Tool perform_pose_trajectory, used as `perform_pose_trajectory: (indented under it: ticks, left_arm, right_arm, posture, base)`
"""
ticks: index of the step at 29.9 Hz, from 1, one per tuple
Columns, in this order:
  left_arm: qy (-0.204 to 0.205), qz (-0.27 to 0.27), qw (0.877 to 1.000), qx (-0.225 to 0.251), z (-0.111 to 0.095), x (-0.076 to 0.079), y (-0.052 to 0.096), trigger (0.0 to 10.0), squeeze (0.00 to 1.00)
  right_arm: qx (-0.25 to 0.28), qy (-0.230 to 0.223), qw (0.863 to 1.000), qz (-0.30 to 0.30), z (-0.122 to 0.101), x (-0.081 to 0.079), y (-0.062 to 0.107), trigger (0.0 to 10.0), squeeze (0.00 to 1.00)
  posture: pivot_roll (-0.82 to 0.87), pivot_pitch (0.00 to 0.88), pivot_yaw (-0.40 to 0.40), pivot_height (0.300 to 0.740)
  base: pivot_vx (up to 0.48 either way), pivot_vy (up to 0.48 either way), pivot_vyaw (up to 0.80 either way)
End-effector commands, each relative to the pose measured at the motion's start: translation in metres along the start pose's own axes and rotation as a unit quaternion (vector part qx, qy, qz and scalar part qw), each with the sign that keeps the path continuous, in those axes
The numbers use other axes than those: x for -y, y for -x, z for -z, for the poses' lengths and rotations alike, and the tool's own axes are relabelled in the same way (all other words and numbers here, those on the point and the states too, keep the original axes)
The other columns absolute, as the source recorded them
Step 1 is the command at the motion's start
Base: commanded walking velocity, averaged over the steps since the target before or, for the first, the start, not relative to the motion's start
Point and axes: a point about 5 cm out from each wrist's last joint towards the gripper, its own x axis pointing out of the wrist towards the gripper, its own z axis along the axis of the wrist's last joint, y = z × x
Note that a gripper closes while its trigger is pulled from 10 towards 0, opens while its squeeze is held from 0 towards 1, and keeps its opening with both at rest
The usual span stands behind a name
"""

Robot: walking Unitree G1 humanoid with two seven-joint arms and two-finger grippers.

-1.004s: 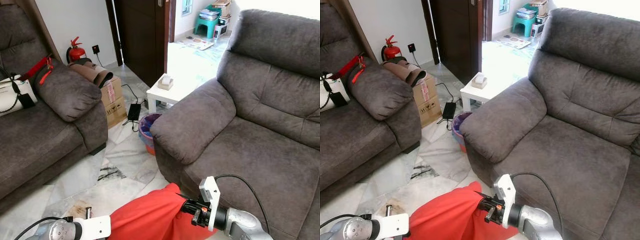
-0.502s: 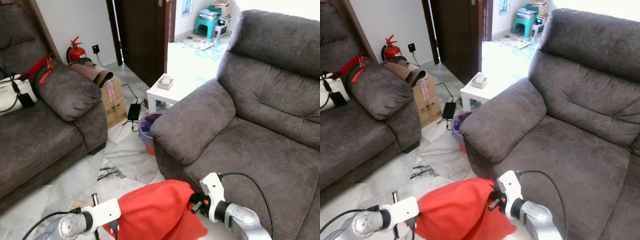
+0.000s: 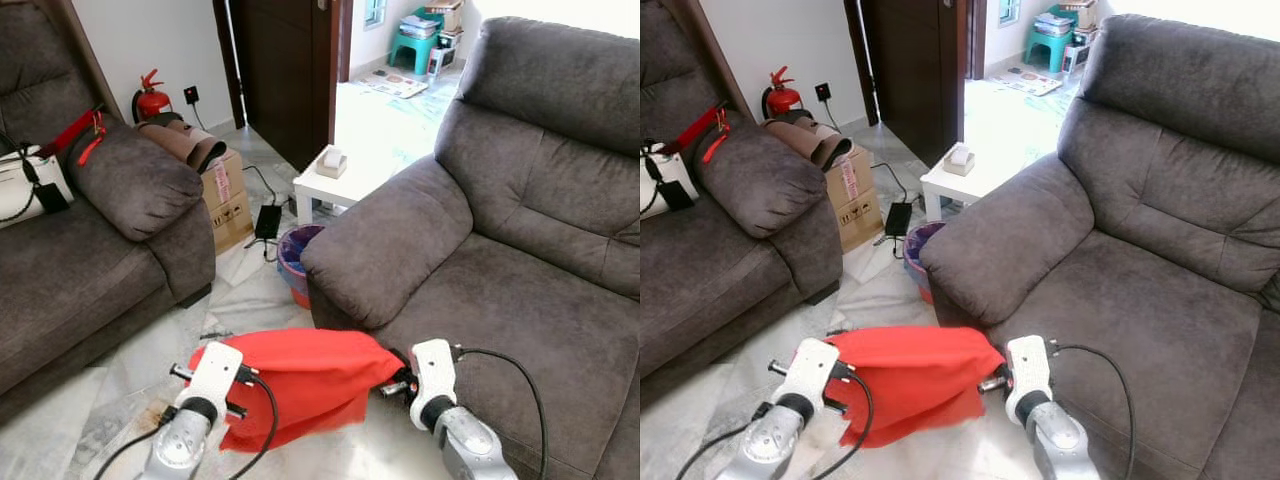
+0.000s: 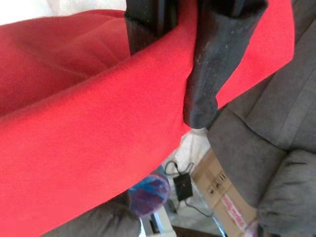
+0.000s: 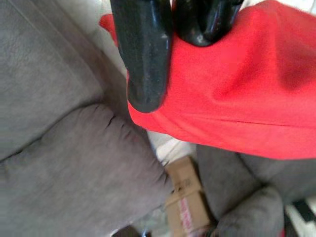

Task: Move the pillow to the sofa from floor

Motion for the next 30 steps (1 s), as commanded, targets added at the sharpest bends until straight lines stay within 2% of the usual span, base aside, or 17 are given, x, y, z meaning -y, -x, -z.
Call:
perform_pose_trajectory:
  ticks: [1, 5, 7, 11, 16, 19, 21, 24, 25, 26, 28, 30]
  left_arm:
    - [-0.007, -0.052, 0.996, 0.067, -0.025, -0.020, -0.002, 10.0, 0.00]
    - [-0.004, -0.084, 0.993, 0.083, -0.033, -0.027, -0.003, 10.0, 0.00]
    - [0.010, -0.111, 0.989, 0.099, -0.039, -0.033, -0.001, 10.0, 0.00]
    - [0.012, -0.138, 0.984, 0.108, -0.045, -0.039, 0.000, 10.0, 0.00]
    - [0.058, -0.180, 0.969, 0.157, -0.061, -0.050, 0.007, 10.0, 0.00]
    - [0.057, -0.174, 0.969, 0.163, -0.064, -0.048, 0.007, 10.0, 0.00]
    - [0.041, -0.138, 0.979, 0.148, -0.058, -0.035, 0.004, 10.0, 0.00]
    - [0.041, -0.113, 0.984, 0.135, -0.053, -0.026, 0.003, 10.0, 0.00]
    - [0.024, -0.100, 0.987, 0.125, -0.051, -0.021, 0.002, 10.0, 0.00]
    - [0.024, -0.100, 0.987, 0.125, -0.051, -0.021, 0.002, 10.0, 0.00]
    - [0.010, -0.072, 0.993, 0.092, -0.042, -0.014, -0.001, 10.0, 0.00]
    - [0.021, -0.053, 0.995, 0.084, -0.039, -0.010, -0.003, 10.0, 0.00]
  right_arm:
    - [0.025, -0.006, 0.999, 0.022, -0.006, 0.004, 0.002, 10.0, 0.00]
    - [0.040, -0.004, 0.999, 0.021, -0.010, 0.001, -0.001, 10.0, 0.00]
    - [0.050, -0.012, 0.998, 0.043, -0.015, 0.005, -0.003, 10.0, 0.00]
    - [0.070, -0.015, 0.996, 0.053, -0.021, 0.007, -0.003, 10.0, 0.00]
    - [0.095, -0.038, 0.993, 0.064, -0.025, 0.007, -0.002, 10.0, 0.00]
    - [0.099, -0.049, 0.992, 0.067, -0.026, 0.007, -0.001, 10.0, 0.00]
    - [0.116, -0.074, 0.989, 0.060, -0.029, 0.003, -0.002, 10.0, 0.00]
    - [0.134, -0.084, 0.986, 0.052, -0.033, -0.001, -0.003, 10.0, 0.00]
    - [0.141, -0.084, 0.986, 0.042, -0.035, -0.004, -0.003, 10.0, 0.00]
    - [0.141, -0.084, 0.986, 0.042, -0.035, -0.004, -0.003, 10.0, 0.00]
    - [0.124, -0.077, 0.988, 0.043, -0.032, -0.004, -0.004, 10.0, 0.00]
    - [0.116, -0.077, 0.989, 0.052, -0.030, 0.000, -0.005, 10.0, 0.00]
  posture:
    - [0.09, 0.084, 0.023, 0.740]
    - [0.09, 0.078, 0.021, 0.740]
    - [0.08, 0.072, 0.018, 0.740]
    - [0.08, 0.070, 0.016, 0.740]
    - [0.08, 0.057, 0.012, 0.740]
    - [0.08, 0.055, 0.011, 0.740]
    - [0.08, 0.038, 0.011, 0.740]
    - [0.08, 0.038, 0.011, 0.740]
    - [0.08, 0.035, 0.012, 0.740]
    - [0.08, 0.035, 0.012, 0.740]
    - [0.08, 0.037, 0.009, 0.740]
    - [0.08, 0.046, 0.007, 0.740]
  base:
    - [0.000, 0.000, 0.00]
    - [0.000, 0.000, 0.00]
    - [0.000, 0.000, 0.00]
    - [0.000, 0.000, 0.00]
    - [0.000, 0.000, 0.00]
    - [0.000, 0.000, 0.00]
    - [0.000, 0.000, 0.00]
    - [0.000, 0.000, 0.00]
    - [0.000, 0.000, 0.00]
    - [0.000, 0.000, 0.00]
    - [0.000, 0.000, 0.00]
    - [0.000, 0.000, 0.00]
